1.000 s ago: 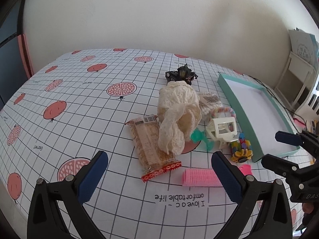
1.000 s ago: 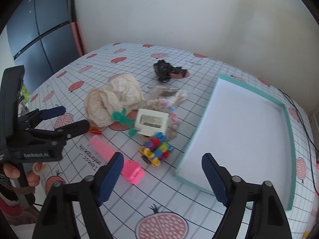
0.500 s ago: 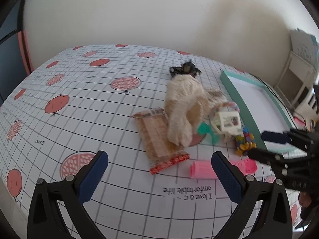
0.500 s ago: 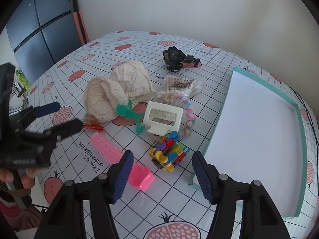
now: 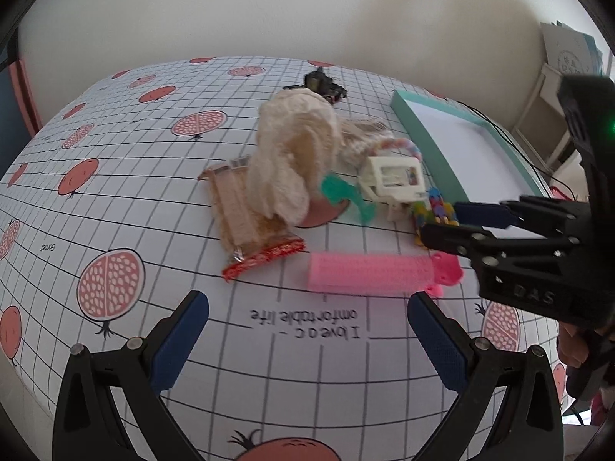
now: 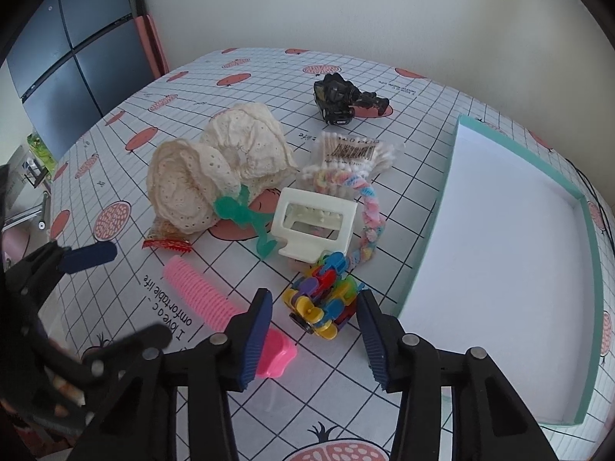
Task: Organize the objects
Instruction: 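Grasp the multicolour block toy with the right gripper, then carry the block toy with the right gripper toward the teal tray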
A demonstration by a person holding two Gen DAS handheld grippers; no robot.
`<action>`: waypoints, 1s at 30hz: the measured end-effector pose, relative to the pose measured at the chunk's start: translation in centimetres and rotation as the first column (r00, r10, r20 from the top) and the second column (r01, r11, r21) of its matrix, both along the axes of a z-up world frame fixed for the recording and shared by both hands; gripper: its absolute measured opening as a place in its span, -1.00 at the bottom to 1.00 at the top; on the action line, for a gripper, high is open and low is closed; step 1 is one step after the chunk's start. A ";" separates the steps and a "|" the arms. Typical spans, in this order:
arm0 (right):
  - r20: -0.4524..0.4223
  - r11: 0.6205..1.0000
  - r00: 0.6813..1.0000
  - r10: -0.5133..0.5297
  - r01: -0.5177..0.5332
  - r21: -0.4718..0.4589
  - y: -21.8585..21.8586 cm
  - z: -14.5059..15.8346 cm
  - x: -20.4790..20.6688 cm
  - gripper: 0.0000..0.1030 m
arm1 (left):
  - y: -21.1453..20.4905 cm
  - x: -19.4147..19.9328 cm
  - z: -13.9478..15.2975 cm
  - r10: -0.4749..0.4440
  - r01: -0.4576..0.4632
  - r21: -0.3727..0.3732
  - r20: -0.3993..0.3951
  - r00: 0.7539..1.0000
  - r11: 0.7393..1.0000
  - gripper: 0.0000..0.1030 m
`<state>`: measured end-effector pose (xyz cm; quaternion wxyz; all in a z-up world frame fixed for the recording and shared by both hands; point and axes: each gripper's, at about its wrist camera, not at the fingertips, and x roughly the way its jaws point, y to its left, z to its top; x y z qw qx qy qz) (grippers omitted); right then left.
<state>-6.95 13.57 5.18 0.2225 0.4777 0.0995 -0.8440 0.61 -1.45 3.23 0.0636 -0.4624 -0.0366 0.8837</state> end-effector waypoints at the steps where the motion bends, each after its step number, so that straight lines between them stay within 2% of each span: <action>1: 0.001 1.000 1.000 -0.001 0.001 0.000 0.0 0.0 -0.1 -0.08 | 0.2 0.0 0.0 -0.004 0.004 0.000 0.000 1.000 1.000 1.00; 12: 0.007 1.000 1.000 -0.014 0.014 -0.009 0.3 -0.3 -0.6 -0.18 | 2.1 0.0 -0.3 -0.045 0.045 -0.030 0.013 0.999 0.999 1.00; 16: 0.024 0.999 1.000 -0.017 0.018 -0.041 0.6 -0.2 -0.5 -0.19 | 2.6 0.0 -0.3 -0.060 0.060 -0.036 0.017 0.998 0.998 1.00; 23: -0.016 0.991 0.998 -0.060 0.058 -0.118 2.5 1.9 -0.3 -0.19 | 4.2 0.3 -0.2 -0.124 0.125 -0.046 0.014 0.992 0.991 1.00; 30: -0.029 0.984 0.994 -0.106 0.101 -0.146 4.1 2.6 -0.4 -0.19 | 5.6 -0.7 -0.2 -0.173 0.173 -0.024 0.000 0.985 0.985 1.00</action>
